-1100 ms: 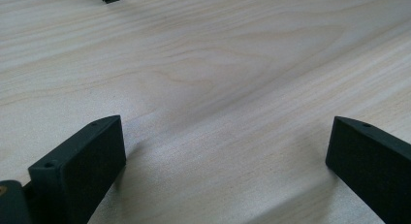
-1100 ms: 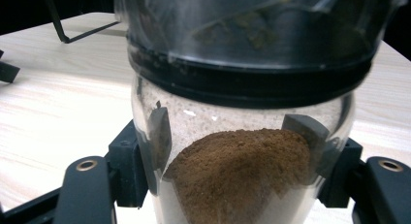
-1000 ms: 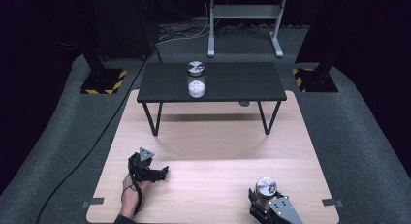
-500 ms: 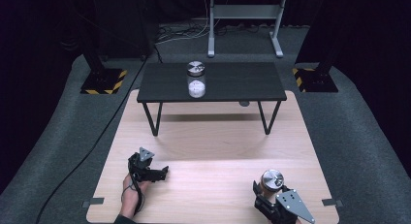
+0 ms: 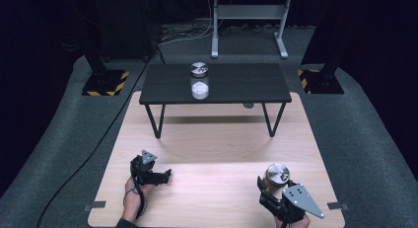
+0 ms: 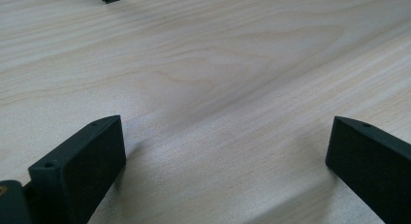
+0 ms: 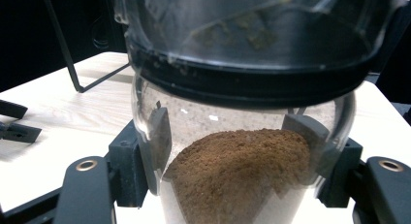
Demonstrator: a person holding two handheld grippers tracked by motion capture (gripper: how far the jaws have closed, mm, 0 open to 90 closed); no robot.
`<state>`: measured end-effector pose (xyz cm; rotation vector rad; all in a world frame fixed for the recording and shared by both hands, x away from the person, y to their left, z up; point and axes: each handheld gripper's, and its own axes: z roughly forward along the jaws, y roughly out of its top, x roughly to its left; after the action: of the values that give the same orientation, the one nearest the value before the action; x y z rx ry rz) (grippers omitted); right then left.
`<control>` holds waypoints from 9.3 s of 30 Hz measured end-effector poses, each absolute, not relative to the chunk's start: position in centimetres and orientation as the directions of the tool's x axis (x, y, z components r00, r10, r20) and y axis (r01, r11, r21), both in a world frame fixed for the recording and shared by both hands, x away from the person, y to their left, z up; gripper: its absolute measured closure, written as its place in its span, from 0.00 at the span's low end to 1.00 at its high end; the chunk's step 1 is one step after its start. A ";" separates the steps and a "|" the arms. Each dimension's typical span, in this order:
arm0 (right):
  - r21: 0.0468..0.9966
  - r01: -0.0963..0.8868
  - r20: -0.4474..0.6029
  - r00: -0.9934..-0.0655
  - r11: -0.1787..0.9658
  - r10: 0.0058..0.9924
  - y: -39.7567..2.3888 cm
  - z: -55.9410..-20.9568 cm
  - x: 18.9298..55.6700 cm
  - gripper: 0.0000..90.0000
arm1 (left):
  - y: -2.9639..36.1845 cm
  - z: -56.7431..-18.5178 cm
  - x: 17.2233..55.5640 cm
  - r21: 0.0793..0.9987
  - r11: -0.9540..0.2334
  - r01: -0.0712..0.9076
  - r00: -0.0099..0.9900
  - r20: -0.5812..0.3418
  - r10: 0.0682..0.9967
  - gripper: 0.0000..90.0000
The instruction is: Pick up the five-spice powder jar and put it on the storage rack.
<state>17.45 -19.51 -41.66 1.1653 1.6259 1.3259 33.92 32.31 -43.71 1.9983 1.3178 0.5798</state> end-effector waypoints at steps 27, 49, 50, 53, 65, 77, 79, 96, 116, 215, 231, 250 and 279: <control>0.979 0.174 -0.037 -0.369 0.108 0.929 -19.6 -37.8 21.5 0.33 | 32.3 -43.7 33.9 0.734 -0.272 0.623 0.395 0.005 0.918 0.00; 0.981 0.148 -0.057 -0.387 0.123 0.920 -18.7 -35.6 24.8 0.33 | 32.3 -43.7 33.9 0.733 -0.272 0.623 0.396 0.004 0.918 0.00; 0.981 0.148 -0.058 -0.388 0.124 0.920 -18.7 -35.5 24.9 0.33 | 32.3 -43.7 33.9 0.733 -0.272 0.623 0.396 0.005 0.918 0.00; 0.981 0.152 -0.055 -0.392 0.124 0.918 -18.6 -35.3 25.4 0.33 | 32.3 -43.7 33.9 0.733 -0.272 0.623 0.396 0.004 0.918 0.00; 0.979 0.156 -0.059 -0.406 0.132 0.912 -18.2 -34.2 26.8 0.33 | 32.3 -43.7 33.9 0.733 -0.272 0.623 0.396 0.005 0.918 0.00; 0.978 0.172 -0.038 -0.417 0.120 0.908 -18.4 -33.2 28.7 0.33 | 32.3 -43.7 34.0 0.733 -0.273 0.623 0.397 0.005 0.918 0.00; 0.977 0.176 -0.036 -0.420 0.120 0.907 -18.3 -33.0 29.0 0.33 | 32.3 -43.7 34.0 0.733 -0.274 0.623 0.397 0.005 0.918 0.00; 0.975 0.185 -0.037 -0.416 0.124 0.908 -18.0 -31.6 31.1 0.33 | 32.3 -43.7 34.0 0.733 -0.274 0.623 0.398 0.005 0.917 0.00; 0.973 0.189 -0.044 -0.417 0.134 0.908 -17.3 -30.3 33.5 0.33 | 32.3 -43.7 34.0 0.733 -0.275 0.623 0.398 0.005 0.917 0.00; 0.963 0.250 0.005 -0.389 0.100 0.921 -12.8 -29.2 46.1 0.33 | 32.4 -43.7 34.0 0.733 -0.283 0.618 0.411 0.005 0.912 0.00; 0.949 0.281 -0.026 -0.377 0.141 0.926 -12.0 -28.3 45.3 0.00 | 32.4 -43.7 34.0 0.733 -0.284 0.618 0.412 0.005 0.911 0.00; 0.868 0.433 -0.043 -0.425 0.244 0.904 -16.3 -30.4 37.0 0.00 | 32.4 -43.7 34.0 0.733 -0.286 0.618 0.414 0.006 0.910 0.00; 0.765 0.622 -0.026 -0.230 0.168 0.973 -21.2 -43.0 26.4 0.00 | 32.4 -43.7 34.1 0.733 -0.287 0.616 0.417 0.005 0.909 0.00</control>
<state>26.37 -21.24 -42.99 1.5029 1.9244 0.8716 34.09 32.39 -43.71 2.0139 1.2878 0.5689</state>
